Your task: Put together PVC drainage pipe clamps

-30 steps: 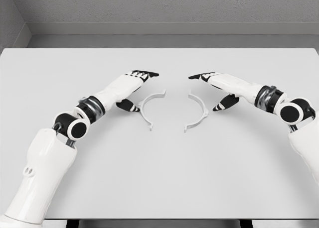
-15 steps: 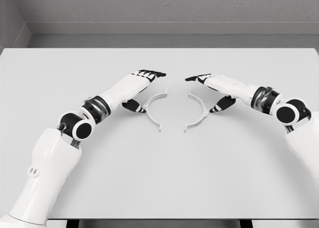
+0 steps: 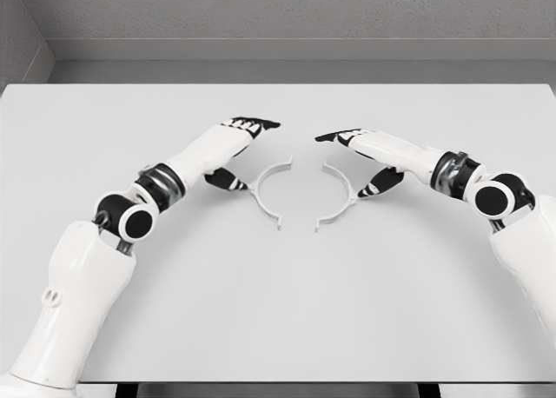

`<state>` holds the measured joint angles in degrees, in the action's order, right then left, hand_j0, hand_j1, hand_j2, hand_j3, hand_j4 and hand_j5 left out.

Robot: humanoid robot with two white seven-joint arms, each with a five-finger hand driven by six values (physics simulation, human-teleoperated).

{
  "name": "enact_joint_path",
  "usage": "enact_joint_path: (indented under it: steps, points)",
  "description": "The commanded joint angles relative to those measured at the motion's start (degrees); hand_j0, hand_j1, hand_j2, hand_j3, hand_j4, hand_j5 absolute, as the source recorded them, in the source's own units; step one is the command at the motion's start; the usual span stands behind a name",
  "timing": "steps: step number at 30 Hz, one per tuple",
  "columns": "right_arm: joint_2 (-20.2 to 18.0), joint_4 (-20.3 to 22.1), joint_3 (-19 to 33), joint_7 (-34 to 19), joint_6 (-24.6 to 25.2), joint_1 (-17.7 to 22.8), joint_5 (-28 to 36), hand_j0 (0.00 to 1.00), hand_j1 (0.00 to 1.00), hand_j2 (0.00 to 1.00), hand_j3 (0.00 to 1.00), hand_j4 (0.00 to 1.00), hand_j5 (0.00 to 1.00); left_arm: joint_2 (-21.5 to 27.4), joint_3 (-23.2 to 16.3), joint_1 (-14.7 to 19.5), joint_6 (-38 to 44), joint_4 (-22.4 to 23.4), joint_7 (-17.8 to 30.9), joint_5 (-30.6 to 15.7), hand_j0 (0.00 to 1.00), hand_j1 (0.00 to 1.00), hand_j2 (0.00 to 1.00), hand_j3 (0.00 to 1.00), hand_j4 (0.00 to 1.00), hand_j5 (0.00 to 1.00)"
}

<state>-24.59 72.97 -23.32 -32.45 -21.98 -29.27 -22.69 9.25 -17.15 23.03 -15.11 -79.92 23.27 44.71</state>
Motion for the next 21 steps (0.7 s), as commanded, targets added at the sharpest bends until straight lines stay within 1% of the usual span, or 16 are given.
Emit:
enact_joint_path:
  steps: [1, 2, 4, 6, 9, 10, 11, 21]
  points:
    - [0.06, 0.16, 0.03, 0.02, 0.09, 0.00, 0.45, 1.00, 1.00, 1.00, 1.00, 1.00, 1.00, 0.07, 0.45, 0.09, 0.34, 0.73, -0.07, -0.24, 1.00, 1.00, 1.00, 1.00, 1.00, 1.00]
    - [0.06, 0.86, -0.06, 0.02, 0.09, 0.09, 0.45, 1.00, 1.00, 1.00, 1.00, 1.00, 1.00, 0.07, 0.54, 0.26, 0.34, 1.70, -0.07, -0.24, 1.00, 1.00, 1.00, 1.00, 1.00, 1.00]
    - [0.06, 0.86, -0.32, 0.02, 0.09, 0.09, 0.45, 1.00, 1.00, 1.00, 1.00, 1.00, 1.00, 0.07, 0.63, 0.35, 0.43, 1.87, -0.07, -0.24, 1.00, 1.00, 1.00, 1.00, 1.00, 1.00]
    - [0.15, 0.86, -0.32, 0.02, 0.09, 0.09, 0.45, 1.00, 1.00, 1.00, 1.00, 1.00, 1.00, -0.02, 0.54, 0.79, 0.43, 3.11, -0.07, -0.24, 1.00, 1.00, 1.00, 1.00, 1.00, 1.00]
    - [0.15, 0.95, -0.32, 0.02, 0.09, 0.09, 0.63, 1.00, 1.00, 1.00, 1.00, 1.00, 1.00, -0.29, 0.45, 1.06, 0.43, 3.46, -0.07, -0.24, 1.00, 1.00, 1.00, 1.00, 1.00, 1.00]
    - [0.15, 1.56, -0.41, 0.02, 0.18, 0.09, 0.63, 1.00, 1.00, 1.00, 1.00, 1.00, 1.00, -0.46, 0.28, 1.06, 0.43, 3.46, -0.07, -0.24, 1.00, 1.00, 1.00, 1.00, 1.00, 1.00]
    - [0.77, 1.65, -0.41, -0.07, 0.18, 0.09, 0.63, 1.00, 1.00, 1.00, 1.00, 1.00, 1.00, -0.55, 0.10, 1.06, 0.43, 3.46, -0.07, -0.24, 1.00, 1.00, 1.00, 1.00, 1.00, 1.00]
    - [0.68, 1.57, -0.15, 0.02, 0.18, 0.00, 0.54, 1.00, 1.00, 1.00, 1.00, 1.00, 1.00, -2.04, -0.52, 1.06, 0.34, 3.37, -0.06, -0.07, 1.00, 1.00, 1.00, 1.00, 1.00, 1.00]
